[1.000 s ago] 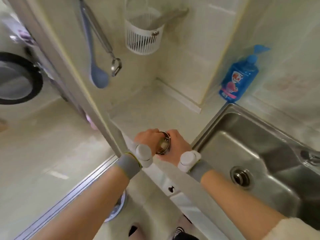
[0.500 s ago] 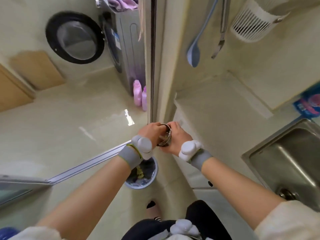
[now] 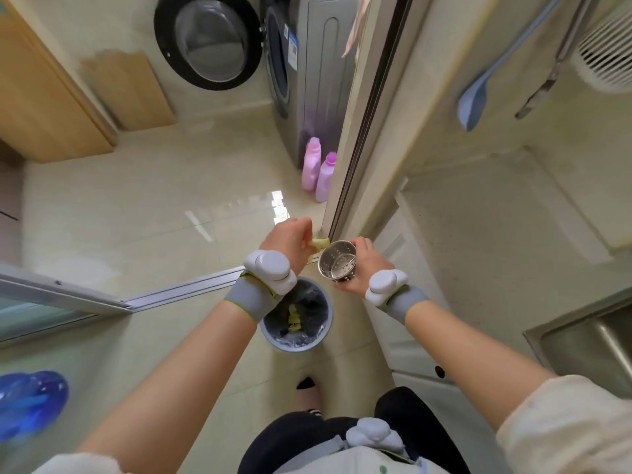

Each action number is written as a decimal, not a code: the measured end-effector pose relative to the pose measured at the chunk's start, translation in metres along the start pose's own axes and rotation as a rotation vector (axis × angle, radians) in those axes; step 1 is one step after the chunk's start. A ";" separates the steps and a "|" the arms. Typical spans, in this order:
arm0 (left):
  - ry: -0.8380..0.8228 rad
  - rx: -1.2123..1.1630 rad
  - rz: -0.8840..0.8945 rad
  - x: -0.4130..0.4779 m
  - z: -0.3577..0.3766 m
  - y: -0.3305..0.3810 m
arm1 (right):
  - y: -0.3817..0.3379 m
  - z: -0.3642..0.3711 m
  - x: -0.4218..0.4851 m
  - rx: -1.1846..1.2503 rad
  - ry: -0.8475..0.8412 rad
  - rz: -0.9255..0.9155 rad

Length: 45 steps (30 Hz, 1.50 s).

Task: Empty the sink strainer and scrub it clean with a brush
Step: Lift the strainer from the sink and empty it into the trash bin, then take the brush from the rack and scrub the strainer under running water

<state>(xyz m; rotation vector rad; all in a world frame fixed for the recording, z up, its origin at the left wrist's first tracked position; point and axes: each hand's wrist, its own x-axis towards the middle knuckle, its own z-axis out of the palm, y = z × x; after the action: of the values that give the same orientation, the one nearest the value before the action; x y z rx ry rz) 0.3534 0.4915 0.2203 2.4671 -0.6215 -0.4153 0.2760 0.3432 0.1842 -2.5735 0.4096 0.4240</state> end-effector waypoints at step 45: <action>-0.264 -0.175 0.703 0.166 0.008 0.409 | 0.229 -0.391 -0.070 -0.150 0.636 0.152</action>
<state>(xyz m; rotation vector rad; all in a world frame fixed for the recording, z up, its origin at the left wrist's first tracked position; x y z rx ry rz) 0.3517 0.1008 0.4263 1.8796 -1.4240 -0.4801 0.2161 -0.0342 0.4372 -2.7904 0.8198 -0.3476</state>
